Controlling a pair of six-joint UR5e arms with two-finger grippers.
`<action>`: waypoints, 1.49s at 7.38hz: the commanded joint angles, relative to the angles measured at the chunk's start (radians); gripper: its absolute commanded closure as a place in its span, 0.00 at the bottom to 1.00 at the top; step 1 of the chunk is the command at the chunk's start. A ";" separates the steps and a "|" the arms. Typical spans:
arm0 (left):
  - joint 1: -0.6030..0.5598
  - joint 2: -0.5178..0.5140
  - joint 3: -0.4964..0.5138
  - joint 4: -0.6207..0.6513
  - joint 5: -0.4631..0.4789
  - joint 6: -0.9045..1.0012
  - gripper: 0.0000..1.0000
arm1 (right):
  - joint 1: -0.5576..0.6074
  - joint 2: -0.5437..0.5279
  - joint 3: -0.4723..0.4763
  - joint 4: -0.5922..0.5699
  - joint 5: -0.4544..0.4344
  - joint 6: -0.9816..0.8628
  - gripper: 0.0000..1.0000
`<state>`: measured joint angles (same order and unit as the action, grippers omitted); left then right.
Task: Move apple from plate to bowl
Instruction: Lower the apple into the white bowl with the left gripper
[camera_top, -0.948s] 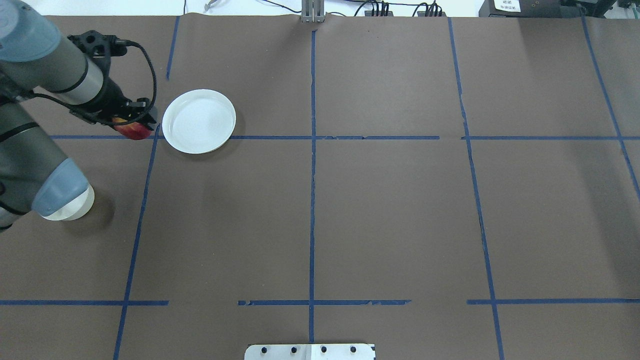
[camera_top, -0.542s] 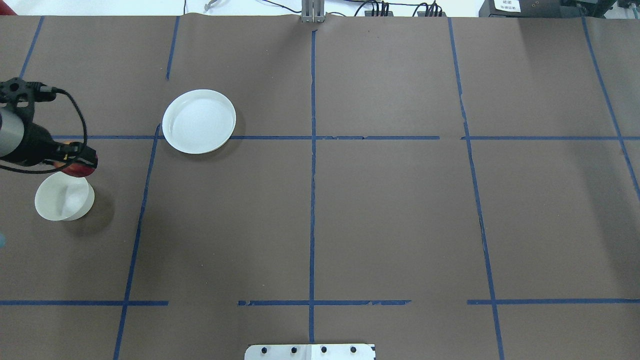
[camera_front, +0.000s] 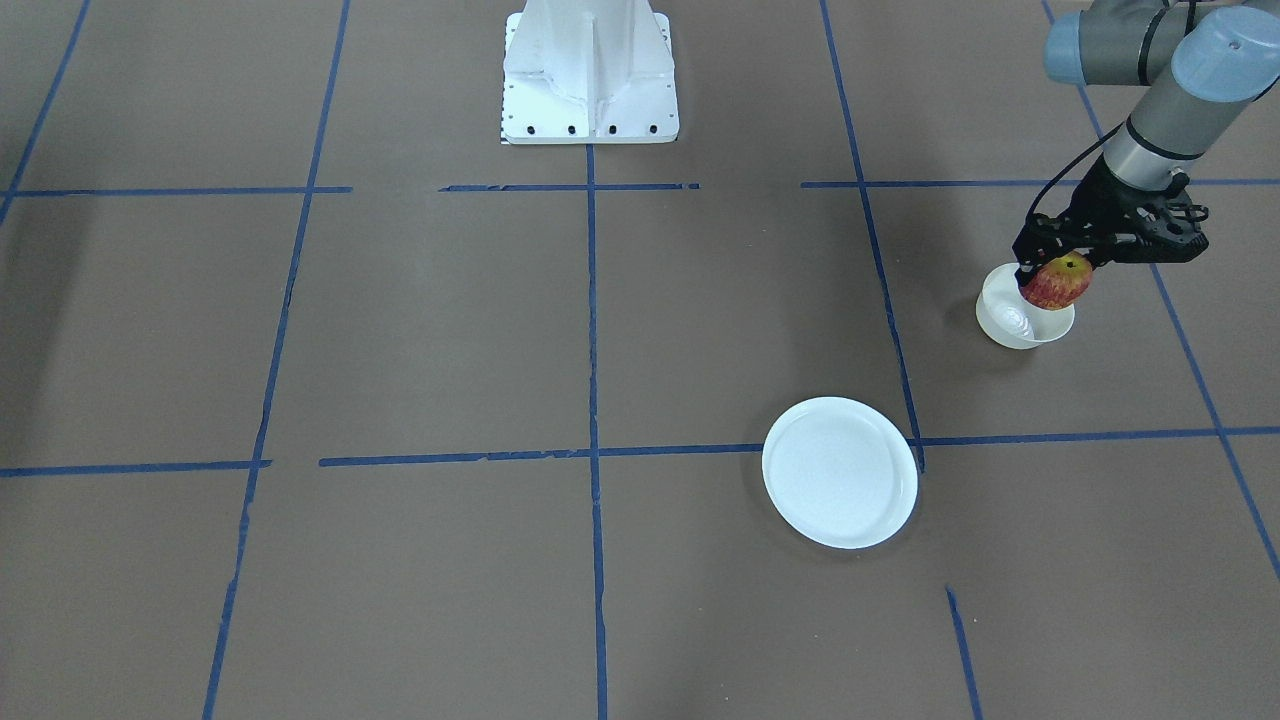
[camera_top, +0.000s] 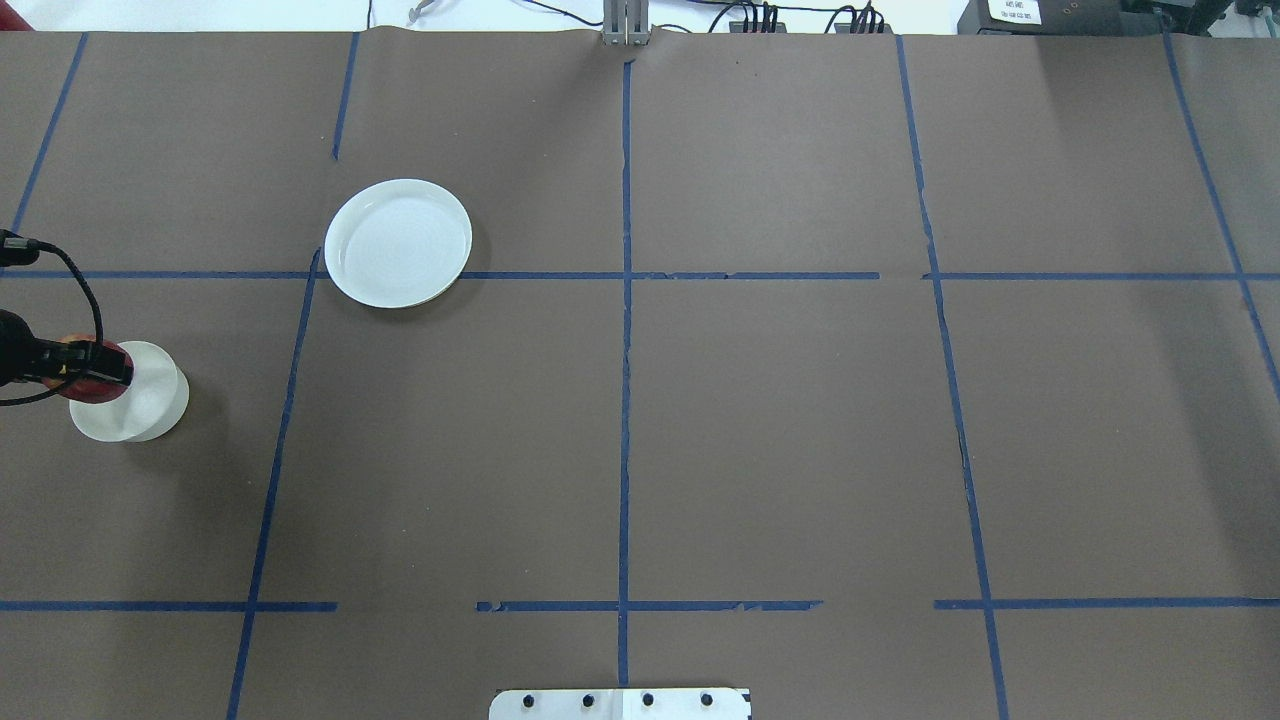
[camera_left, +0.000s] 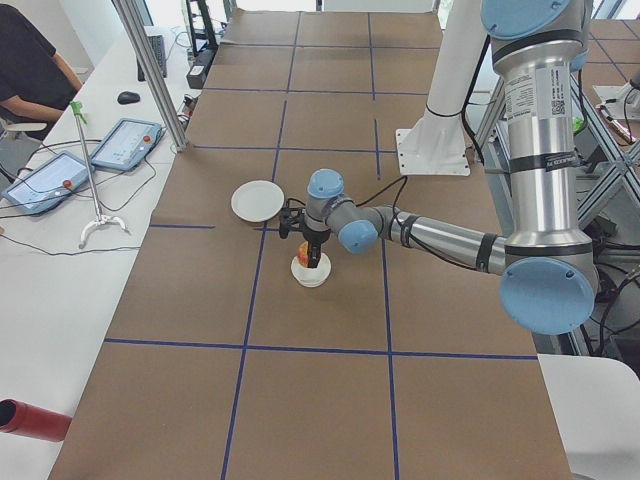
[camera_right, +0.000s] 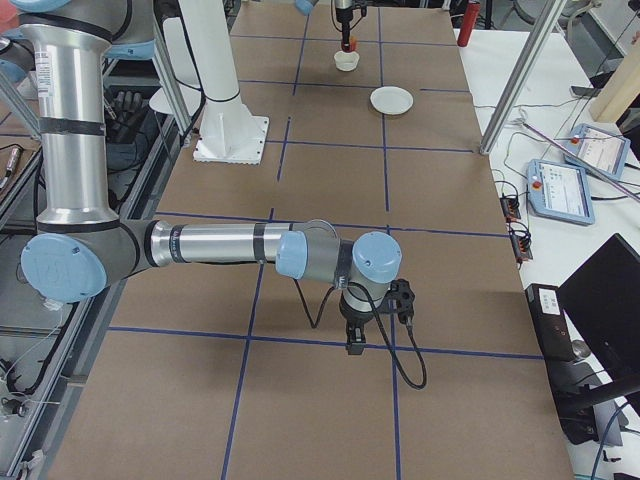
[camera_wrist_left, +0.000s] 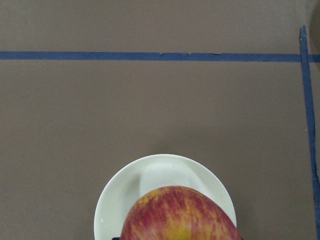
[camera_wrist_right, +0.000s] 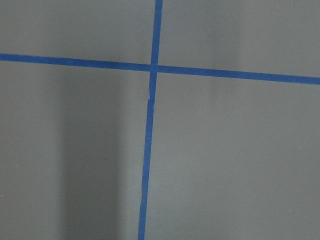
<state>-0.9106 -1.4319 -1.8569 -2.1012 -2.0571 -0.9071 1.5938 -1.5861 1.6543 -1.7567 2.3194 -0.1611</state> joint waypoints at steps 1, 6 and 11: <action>0.004 -0.057 0.088 -0.002 0.000 0.004 1.00 | 0.000 0.000 -0.001 -0.001 0.000 0.000 0.00; 0.009 -0.044 0.073 -0.002 -0.002 0.010 1.00 | 0.000 -0.002 -0.001 0.000 0.000 0.000 0.00; 0.019 -0.027 0.074 0.001 -0.014 0.010 0.53 | 0.000 -0.002 -0.001 -0.001 0.000 0.000 0.00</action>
<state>-0.8925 -1.4603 -1.7831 -2.1007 -2.0695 -0.8974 1.5938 -1.5877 1.6536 -1.7579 2.3194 -0.1610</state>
